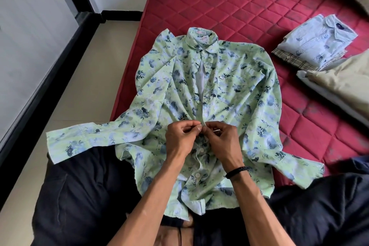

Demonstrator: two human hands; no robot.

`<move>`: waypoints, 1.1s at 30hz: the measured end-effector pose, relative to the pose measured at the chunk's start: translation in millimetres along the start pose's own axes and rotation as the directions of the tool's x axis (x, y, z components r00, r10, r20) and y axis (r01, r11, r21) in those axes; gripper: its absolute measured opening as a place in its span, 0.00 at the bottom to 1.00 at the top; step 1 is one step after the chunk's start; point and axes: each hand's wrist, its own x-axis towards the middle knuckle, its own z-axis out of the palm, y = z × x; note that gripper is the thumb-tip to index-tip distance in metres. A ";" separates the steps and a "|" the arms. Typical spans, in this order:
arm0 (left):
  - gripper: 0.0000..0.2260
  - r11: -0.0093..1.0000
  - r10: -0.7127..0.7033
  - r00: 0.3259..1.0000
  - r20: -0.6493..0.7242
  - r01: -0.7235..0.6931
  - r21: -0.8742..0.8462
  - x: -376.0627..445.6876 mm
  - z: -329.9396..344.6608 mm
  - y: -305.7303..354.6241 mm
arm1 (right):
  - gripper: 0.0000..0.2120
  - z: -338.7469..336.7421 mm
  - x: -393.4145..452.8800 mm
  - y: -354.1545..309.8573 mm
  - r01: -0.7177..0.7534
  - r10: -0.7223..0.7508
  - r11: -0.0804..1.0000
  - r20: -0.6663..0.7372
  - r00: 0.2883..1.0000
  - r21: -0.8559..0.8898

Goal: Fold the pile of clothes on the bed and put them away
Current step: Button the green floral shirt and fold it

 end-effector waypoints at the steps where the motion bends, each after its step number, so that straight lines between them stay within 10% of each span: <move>1: 0.07 0.999 -0.035 0.999 -0.003 0.035 -0.035 -0.7 0.2 -0.3 | 0.04 0.0 -0.8 -0.4 -0.013 0.013 1.000 0.006 1.000 0.014; 14: 0.02 0.980 -0.180 0.981 -0.078 0.171 -0.104 0.0 0.0 -1.9 | 0.04 12.3 -7.0 3.3 0.168 -0.180 0.970 -0.053 0.982 -0.175; 17: 0.15 0.984 -0.156 0.987 -0.047 0.152 -0.088 -0.2 0.6 0.2 | 0.03 17.7 -7.9 4.2 0.181 -0.204 0.962 -0.098 0.974 -0.206; 26: 0.04 0.987 -0.055 0.994 -0.096 0.069 0.147 4.8 5.7 2.6 | 0.10 26.5 -34.9 6.8 0.320 -0.394 0.722 0.016 0.919 -0.613; 33: 0.05 0.974 0.121 0.988 -0.100 -0.099 0.204 1.3 6.8 0.0 | 0.07 14.3 -21.6 -6.1 0.142 -0.171 0.953 -0.089 0.981 -0.267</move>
